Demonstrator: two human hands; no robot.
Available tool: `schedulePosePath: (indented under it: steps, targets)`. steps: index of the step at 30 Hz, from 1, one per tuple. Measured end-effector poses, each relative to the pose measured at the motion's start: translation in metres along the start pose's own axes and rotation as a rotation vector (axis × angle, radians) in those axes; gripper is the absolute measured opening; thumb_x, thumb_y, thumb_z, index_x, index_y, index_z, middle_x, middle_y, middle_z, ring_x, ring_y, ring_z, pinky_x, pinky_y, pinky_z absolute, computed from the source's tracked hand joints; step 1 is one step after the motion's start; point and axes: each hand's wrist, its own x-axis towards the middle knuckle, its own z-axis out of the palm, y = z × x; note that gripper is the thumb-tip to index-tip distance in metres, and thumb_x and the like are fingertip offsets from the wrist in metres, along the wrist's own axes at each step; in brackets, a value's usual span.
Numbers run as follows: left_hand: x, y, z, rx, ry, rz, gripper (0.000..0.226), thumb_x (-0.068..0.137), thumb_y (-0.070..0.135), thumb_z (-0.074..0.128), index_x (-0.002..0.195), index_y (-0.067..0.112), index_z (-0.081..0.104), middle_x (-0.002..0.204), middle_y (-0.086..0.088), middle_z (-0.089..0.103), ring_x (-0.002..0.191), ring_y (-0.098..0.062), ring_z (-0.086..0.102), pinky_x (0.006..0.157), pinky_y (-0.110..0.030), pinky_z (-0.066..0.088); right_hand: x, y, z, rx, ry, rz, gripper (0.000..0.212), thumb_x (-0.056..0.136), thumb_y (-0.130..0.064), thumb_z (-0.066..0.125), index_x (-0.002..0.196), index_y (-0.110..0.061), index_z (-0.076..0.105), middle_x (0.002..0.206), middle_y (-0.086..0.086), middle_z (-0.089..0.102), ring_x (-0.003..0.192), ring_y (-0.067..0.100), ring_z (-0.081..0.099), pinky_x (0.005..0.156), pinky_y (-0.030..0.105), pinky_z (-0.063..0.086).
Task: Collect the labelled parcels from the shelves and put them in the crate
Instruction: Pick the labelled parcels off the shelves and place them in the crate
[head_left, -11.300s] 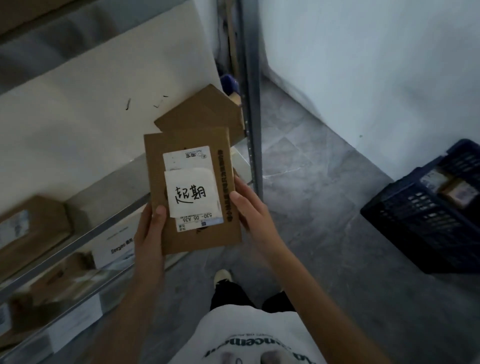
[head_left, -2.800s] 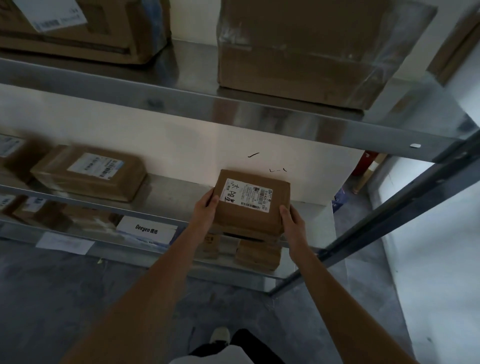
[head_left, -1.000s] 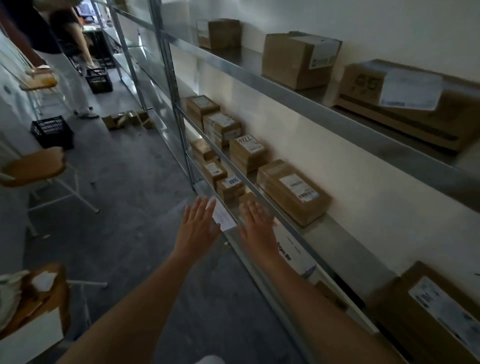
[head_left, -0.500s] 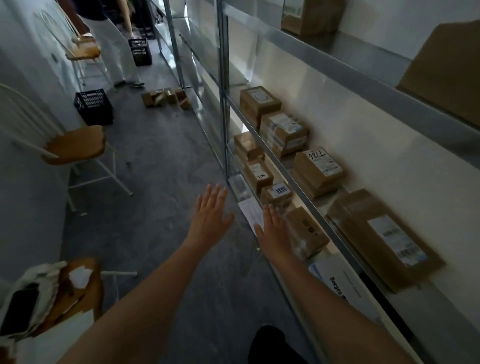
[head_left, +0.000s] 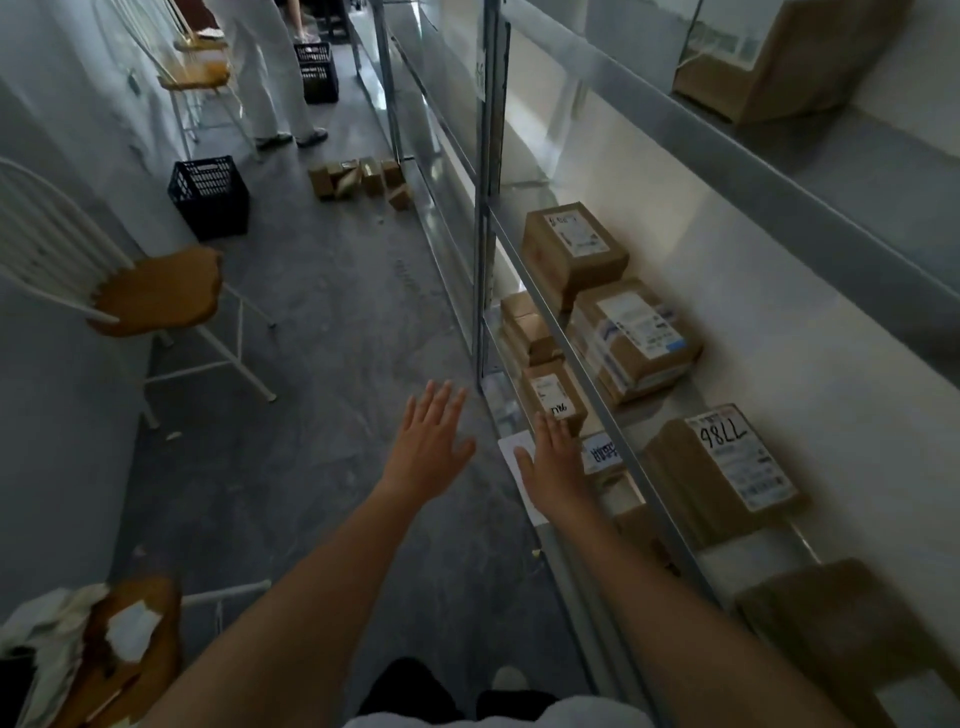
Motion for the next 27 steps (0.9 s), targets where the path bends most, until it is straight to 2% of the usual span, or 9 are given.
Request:
schedulePosePath:
  steps: [5, 12, 16, 17, 22, 27]
  targets:
    - [0.058, -0.043, -0.002, 0.0, -0.033, -0.002, 0.068, 0.099, 0.048, 0.031, 0.153, 0.018, 0.003, 0.162, -0.004, -0.001, 0.148, -0.021, -0.01, 0.12, -0.04, -0.006, 0.066, -0.024, 0.006, -0.003, -0.039, 0.018, 0.067, 0.102, -0.04, 0.034, 0.156, -0.013, 0.005, 0.164, 0.007, 0.0, 0.151, 0.024, -0.002, 0.123, 0.043, 0.009]
    - [0.144, -0.138, -0.015, 0.026, -0.102, 0.098, 0.068, 0.098, 0.049, 0.031, 0.153, 0.018, 0.005, 0.162, -0.004, 0.0, 0.148, -0.021, -0.01, 0.119, -0.039, -0.007, 0.156, -0.08, 0.029, -0.001, -0.001, 0.149, 0.067, 0.102, -0.041, 0.036, 0.155, -0.012, 0.007, 0.164, 0.009, 0.003, 0.151, 0.026, 0.0, 0.122, 0.044, 0.01]
    - [0.185, -0.181, -0.023, 0.053, -0.118, 0.198, 0.081, 0.085, 0.059, 0.006, 0.153, 0.016, 0.009, 0.162, -0.004, 0.005, 0.149, -0.021, -0.007, 0.118, -0.039, -0.006, 0.186, -0.111, 0.047, -0.014, 0.002, 0.254, 0.066, 0.103, -0.04, 0.034, 0.156, -0.008, 0.008, 0.164, 0.011, 0.005, 0.151, 0.026, 0.004, 0.122, 0.039, 0.008]
    - [0.197, -0.189, -0.023, 0.049, -0.12, 0.214, 0.083, 0.083, 0.059, 0.005, 0.153, 0.016, 0.011, 0.161, -0.004, 0.007, 0.149, -0.022, -0.006, 0.118, -0.039, -0.006, 0.193, -0.117, 0.05, -0.02, 0.0, 0.269, 0.066, 0.103, -0.04, 0.034, 0.156, -0.008, 0.008, 0.164, 0.011, 0.005, 0.151, 0.026, 0.004, 0.121, 0.038, 0.006]
    - [0.245, -0.212, -0.01, 0.057, -0.212, 0.219, 0.069, 0.098, 0.05, 0.03, 0.153, 0.017, 0.004, 0.162, -0.004, 0.003, 0.148, -0.022, -0.008, 0.12, -0.042, -0.005, 0.228, -0.117, 0.069, 0.071, -0.037, 0.344, 0.067, 0.103, -0.038, 0.035, 0.155, -0.007, 0.008, 0.164, 0.011, 0.005, 0.151, 0.027, 0.003, 0.121, 0.038, 0.007]
    - [0.298, -0.222, 0.015, 0.079, -0.306, 0.251, 0.071, 0.096, 0.053, 0.024, 0.153, 0.017, 0.002, 0.162, -0.004, 0.001, 0.148, -0.021, -0.01, 0.121, -0.042, -0.003, 0.279, -0.097, 0.072, 0.171, -0.012, 0.43, 0.068, 0.102, -0.038, 0.038, 0.156, -0.007, 0.008, 0.164, 0.011, 0.005, 0.151, 0.026, 0.005, 0.121, 0.036, 0.009]
